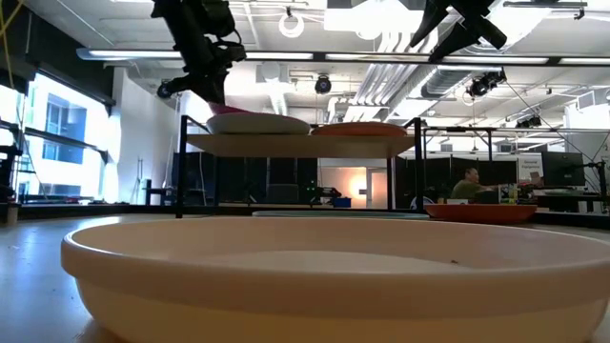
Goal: Place and stack plates onto a shelf
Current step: Stack the pink plate on top of the white plate on the shelf, then stack the gray plate on top of the brown plate on the shelf
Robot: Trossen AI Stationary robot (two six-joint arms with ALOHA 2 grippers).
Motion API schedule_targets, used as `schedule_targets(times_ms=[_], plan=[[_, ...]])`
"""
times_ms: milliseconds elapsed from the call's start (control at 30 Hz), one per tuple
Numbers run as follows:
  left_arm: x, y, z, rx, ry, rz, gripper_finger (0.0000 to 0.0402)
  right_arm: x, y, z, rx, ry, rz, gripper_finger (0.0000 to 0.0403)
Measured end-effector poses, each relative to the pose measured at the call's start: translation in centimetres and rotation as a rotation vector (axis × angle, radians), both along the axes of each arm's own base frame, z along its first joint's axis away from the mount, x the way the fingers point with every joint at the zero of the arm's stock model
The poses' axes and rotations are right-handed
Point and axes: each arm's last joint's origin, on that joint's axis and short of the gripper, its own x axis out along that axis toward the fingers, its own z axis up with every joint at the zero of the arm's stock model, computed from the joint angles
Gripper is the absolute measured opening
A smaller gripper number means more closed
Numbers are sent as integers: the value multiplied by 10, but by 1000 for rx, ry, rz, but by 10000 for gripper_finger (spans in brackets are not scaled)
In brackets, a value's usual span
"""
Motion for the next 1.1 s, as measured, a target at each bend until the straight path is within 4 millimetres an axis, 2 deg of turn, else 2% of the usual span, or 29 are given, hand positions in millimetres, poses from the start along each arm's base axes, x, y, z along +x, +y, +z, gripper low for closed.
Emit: schedule_targets(times_ms=[200,500,567,667,767,900,1000,1100], plan=[[0,1,0,29,20,-22,48,0,0,0,-5,2,-6,199],[-1,3,4,79,5,-44,124,0,0,0,7,-10,-15,199],[-6,4,14,114,-27,-27,138,0,0,0,3,-6,-12,199],[-14,2,43,195,-101,-6,153,-2,-1,1,-39,32,25,199],[-28,-15,70,291,-191,-15,161,-10,-3,14,-71,9,30,199],[-39,-53,94,435,-348,-100,163,-17,-4,37,-120,-32,64,199],[-47,-85,93,502,-493,-162,163,-17,-1,46,-136,-42,147,199],[-55,-112,78,521,-648,-200,163,-15,3,45,-102,-45,243,199]])
